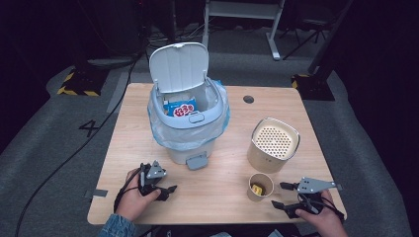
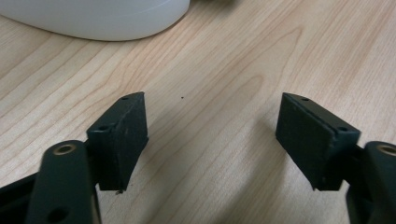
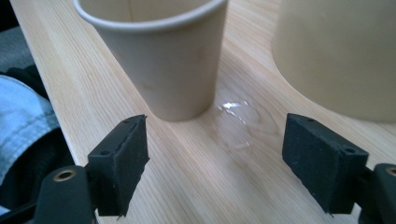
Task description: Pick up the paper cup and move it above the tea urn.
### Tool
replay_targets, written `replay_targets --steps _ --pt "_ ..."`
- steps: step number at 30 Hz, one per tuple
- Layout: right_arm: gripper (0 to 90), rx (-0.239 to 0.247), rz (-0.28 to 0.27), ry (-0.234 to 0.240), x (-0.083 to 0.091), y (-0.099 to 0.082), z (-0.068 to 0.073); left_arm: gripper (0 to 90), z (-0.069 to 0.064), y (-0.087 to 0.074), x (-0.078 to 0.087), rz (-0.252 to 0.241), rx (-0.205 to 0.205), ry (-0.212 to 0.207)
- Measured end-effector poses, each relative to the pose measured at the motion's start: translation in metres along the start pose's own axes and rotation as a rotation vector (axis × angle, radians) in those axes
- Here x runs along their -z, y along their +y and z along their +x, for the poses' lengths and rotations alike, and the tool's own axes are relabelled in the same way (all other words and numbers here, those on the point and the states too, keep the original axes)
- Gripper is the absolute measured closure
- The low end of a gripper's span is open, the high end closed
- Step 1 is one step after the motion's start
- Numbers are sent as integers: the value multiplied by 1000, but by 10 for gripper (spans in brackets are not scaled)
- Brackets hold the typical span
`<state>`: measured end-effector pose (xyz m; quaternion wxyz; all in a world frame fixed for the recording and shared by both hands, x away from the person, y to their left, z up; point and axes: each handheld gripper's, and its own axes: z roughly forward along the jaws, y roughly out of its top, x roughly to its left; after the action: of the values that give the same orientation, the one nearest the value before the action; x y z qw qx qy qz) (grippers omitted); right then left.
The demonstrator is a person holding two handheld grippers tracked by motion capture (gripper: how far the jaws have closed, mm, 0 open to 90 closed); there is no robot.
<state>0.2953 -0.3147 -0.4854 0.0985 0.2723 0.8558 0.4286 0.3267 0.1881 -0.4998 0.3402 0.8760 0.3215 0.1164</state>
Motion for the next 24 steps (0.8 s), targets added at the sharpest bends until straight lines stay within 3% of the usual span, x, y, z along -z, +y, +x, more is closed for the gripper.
replay_targets --steps 5,15,24 --pt "219 23 -20 26 -9 4 6 204 3 -3 -3 -37 -5 -8" --pt "207 36 -64 61 -27 10 13 200 3 -3 -3 -36 -4 -10" --pt "211 49 -87 60 -45 17 18 200 3 -3 -3 -36 -3 -10"
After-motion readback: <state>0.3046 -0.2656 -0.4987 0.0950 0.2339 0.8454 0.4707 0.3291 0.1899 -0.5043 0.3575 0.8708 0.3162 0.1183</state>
